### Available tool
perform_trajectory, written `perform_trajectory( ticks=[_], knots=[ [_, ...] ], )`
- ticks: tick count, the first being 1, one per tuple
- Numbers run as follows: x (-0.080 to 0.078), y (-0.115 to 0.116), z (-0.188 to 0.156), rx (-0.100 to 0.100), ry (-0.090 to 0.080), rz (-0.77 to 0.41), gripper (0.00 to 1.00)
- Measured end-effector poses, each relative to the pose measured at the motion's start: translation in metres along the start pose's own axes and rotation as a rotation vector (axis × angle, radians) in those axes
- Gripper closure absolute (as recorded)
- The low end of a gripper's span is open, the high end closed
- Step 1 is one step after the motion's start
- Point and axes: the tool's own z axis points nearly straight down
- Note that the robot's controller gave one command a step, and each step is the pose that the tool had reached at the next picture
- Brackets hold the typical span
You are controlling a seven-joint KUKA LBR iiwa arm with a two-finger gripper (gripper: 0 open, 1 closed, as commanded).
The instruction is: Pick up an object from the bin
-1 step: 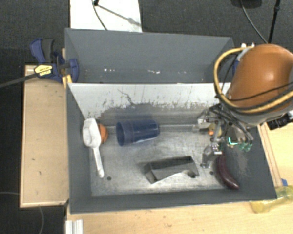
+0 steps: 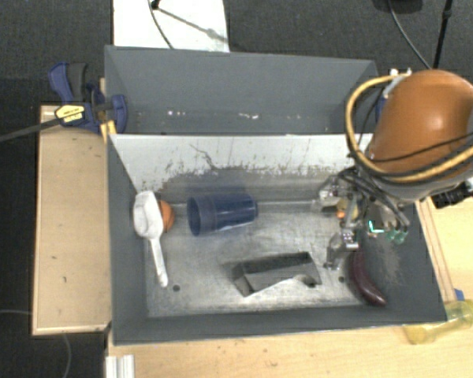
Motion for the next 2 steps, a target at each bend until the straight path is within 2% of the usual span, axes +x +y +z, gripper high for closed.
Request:
perform_trajectory(
  ticks=[1, 2],
  knots=[
    [0.0, -0.009, -0.031, -0.001, 0.002, -0.08, 0.0],
    [0.004, -0.009, -0.009, 0.002, -0.016, -0.145, 0.0]
  ],
)
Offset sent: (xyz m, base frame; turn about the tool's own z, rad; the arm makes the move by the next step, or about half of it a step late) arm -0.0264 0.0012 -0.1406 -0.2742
